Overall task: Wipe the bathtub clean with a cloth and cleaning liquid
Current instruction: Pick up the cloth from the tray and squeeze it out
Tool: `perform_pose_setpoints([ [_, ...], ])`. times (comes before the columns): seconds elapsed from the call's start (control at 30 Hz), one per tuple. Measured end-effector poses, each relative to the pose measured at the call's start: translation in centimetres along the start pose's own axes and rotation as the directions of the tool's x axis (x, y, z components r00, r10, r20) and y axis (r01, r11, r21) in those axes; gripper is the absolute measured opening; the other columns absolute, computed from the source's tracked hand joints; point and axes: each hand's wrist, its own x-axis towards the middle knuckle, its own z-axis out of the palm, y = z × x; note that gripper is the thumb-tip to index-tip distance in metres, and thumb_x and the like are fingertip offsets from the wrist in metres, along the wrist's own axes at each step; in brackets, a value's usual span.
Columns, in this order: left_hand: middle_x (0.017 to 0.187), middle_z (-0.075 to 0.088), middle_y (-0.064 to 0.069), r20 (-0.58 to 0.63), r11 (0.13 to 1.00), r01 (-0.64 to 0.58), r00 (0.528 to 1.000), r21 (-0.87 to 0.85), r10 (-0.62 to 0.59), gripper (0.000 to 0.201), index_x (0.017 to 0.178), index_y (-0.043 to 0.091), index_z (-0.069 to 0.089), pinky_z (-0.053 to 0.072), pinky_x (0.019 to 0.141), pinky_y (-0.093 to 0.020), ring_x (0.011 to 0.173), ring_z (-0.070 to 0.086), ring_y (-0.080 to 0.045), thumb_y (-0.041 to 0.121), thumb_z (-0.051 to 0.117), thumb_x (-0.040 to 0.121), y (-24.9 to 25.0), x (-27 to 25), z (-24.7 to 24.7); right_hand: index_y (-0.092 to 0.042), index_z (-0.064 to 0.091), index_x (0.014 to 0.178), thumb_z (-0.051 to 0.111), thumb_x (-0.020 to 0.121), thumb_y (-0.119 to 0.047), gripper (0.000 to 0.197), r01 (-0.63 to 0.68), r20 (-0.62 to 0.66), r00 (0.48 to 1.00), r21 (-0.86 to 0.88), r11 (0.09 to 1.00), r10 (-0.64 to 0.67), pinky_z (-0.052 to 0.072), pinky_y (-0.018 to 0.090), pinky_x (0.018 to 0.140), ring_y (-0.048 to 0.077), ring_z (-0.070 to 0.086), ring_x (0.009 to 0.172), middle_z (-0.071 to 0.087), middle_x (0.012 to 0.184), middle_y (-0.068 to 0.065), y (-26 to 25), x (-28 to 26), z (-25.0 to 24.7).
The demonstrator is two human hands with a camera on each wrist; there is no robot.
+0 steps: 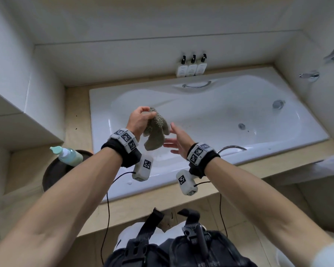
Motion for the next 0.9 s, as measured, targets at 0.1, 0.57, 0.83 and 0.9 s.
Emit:
perform_pose_setpoints([
  [0.1,0.108,0.064,-0.014,0.016,0.999,0.025,1.000,-0.040,-0.024,0.038,0.115,0.015,0.057,0.049,0.067,-0.030,0.093,0.061,-0.026,0.008,0.069,0.080,0.2,-0.5,-0.3,-0.023,0.060,0.108,0.040,0.097,-0.051,0.036,0.056,0.015,0.998,0.111,0.992,-0.058,0.033,0.044,0.097,0.024,0.058,0.111,0.069,0.117,0.010,-0.3,0.3,0.3],
  [0.57,0.092,0.061,-0.012,0.105,0.988,0.029,0.994,-0.152,-0.013,0.069,0.133,0.018,0.047,0.051,0.063,-0.025,0.078,0.061,-0.019,-0.022,0.047,0.078,0.4,-1.9,-2.8,-0.024,0.061,0.120,0.055,0.093,-0.032,0.029,-0.038,0.112,0.994,0.316,0.948,0.002,0.045,0.029,0.072,0.017,0.053,0.072,0.060,0.082,0.005,-1.1,1.6,2.5],
  [0.83,0.111,0.052,-0.021,0.174,0.988,0.113,0.980,-0.106,-0.093,0.069,0.119,0.010,0.057,0.052,0.071,-0.032,0.102,0.052,-0.033,-0.031,0.040,0.067,-0.6,-0.7,-4.1,-0.033,0.042,0.141,0.048,0.093,-0.002,0.058,0.076,-0.028,0.997,0.448,0.891,-0.071,0.044,0.039,0.082,0.024,0.055,0.101,0.055,0.122,0.012,-1.6,2.8,1.9],
  [0.9,0.111,0.052,-0.020,0.187,0.990,0.124,0.976,-0.064,-0.110,0.065,0.117,0.006,0.057,0.052,0.074,-0.033,0.100,0.054,-0.032,-0.032,0.041,0.067,-0.8,-0.2,-3.7,-0.030,0.043,0.141,0.046,0.094,0.001,0.056,0.089,-0.053,0.996,0.468,0.879,-0.073,0.048,0.037,0.074,0.022,0.057,0.088,0.054,0.113,0.013,-1.8,3.2,1.3],
])
